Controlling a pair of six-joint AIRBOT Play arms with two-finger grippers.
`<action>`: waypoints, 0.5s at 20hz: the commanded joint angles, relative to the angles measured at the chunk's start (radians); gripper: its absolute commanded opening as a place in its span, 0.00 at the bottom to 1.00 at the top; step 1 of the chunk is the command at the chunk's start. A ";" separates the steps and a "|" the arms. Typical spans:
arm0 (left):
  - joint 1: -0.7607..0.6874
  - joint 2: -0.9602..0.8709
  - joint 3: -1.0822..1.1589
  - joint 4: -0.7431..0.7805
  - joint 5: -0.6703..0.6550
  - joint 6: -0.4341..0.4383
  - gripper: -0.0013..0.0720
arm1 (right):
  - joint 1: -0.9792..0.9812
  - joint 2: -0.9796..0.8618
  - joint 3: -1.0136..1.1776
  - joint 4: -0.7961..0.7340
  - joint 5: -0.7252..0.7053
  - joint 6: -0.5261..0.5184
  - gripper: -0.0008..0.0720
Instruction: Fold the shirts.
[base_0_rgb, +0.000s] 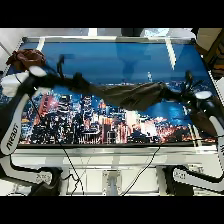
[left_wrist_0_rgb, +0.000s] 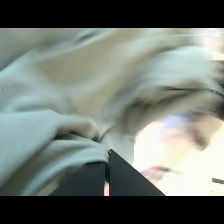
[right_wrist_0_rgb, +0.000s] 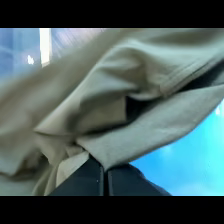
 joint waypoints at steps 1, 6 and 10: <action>0.050 0.006 0.367 -0.103 -0.109 -0.008 0.04 | -0.022 0.041 0.198 -0.083 0.016 0.008 0.04; 0.255 0.032 0.657 -0.095 -0.101 -0.143 0.03 | -0.186 0.133 0.438 -0.222 0.049 0.127 0.04; 0.293 0.110 0.643 -0.097 -0.188 -0.158 0.03 | -0.250 0.229 0.572 -0.235 0.160 0.120 0.04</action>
